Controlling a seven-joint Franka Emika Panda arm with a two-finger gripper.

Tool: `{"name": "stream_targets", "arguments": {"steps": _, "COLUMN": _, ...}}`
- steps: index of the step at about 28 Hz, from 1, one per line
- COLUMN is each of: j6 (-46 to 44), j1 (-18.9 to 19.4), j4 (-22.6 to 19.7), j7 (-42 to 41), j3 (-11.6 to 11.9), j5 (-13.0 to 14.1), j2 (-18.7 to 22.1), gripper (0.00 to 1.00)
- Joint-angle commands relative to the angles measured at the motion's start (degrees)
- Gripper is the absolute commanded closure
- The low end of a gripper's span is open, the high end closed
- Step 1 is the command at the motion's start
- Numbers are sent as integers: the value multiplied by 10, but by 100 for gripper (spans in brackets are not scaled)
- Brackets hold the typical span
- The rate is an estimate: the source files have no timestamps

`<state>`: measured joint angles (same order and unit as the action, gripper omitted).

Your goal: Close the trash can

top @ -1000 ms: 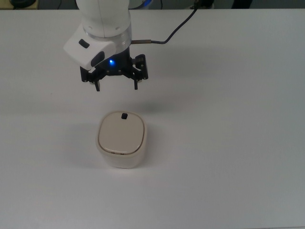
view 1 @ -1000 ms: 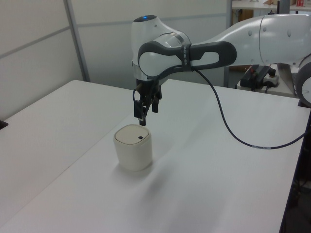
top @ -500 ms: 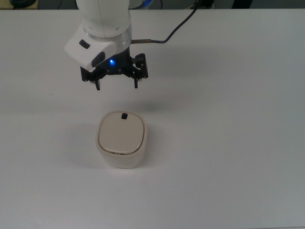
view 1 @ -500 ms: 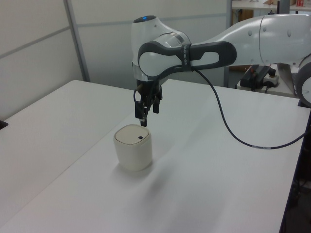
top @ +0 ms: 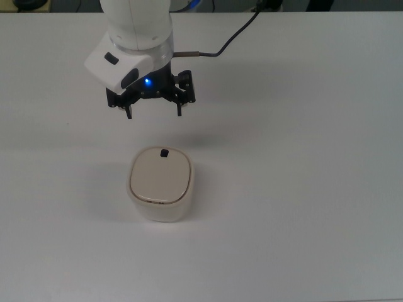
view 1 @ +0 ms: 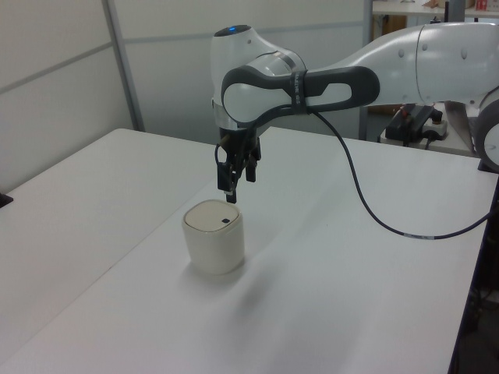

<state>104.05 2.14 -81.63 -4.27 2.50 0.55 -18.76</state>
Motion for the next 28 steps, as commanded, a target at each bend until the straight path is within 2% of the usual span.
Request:
{"name": "stream_targets", "arguments": {"steps": 1, "j6": -15, "j1": 1, "j4": -5, "j7": -15, "j3": 4, "j5": -9, "j2": 8, "gripper": 0}}
{"name": "stream_targets", "arguments": {"steps": 28, "j6": -20, "j1": -6, "j4": -1, "j7": -22, "j3": 6, "j5": -9, "j2": 11, "gripper": 0}}
